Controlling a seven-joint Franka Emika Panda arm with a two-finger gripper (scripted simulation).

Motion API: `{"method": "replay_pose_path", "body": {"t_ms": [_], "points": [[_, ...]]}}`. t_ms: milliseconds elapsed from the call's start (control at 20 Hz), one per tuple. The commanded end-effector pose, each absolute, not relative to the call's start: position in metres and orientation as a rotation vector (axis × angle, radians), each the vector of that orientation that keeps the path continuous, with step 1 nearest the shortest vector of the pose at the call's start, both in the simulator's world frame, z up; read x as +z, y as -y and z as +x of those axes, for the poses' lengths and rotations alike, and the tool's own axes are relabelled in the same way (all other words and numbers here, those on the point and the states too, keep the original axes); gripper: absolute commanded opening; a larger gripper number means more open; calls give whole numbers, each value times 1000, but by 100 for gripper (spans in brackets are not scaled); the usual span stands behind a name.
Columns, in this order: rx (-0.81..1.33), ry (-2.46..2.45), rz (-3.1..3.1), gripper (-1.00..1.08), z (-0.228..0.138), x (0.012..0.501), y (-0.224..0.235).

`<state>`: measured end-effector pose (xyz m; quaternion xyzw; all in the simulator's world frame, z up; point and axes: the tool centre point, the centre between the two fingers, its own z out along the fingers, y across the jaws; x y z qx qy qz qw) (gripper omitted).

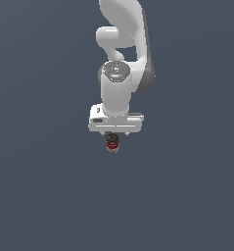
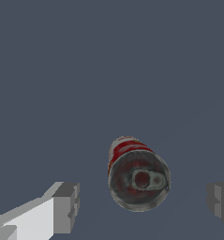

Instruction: Pick up the object and move it to a goal position.

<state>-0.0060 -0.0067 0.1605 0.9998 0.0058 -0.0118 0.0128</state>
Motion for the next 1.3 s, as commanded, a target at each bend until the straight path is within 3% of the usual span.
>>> {"method": "replay_pose_path", "body": {"t_ms": [0,650,1250], "points": [[-37,-18,3116,100,-6,160,7],[-35,-67,3108,100,-1,174,5],[-9,139,3131,100,-18,139,15]]}}
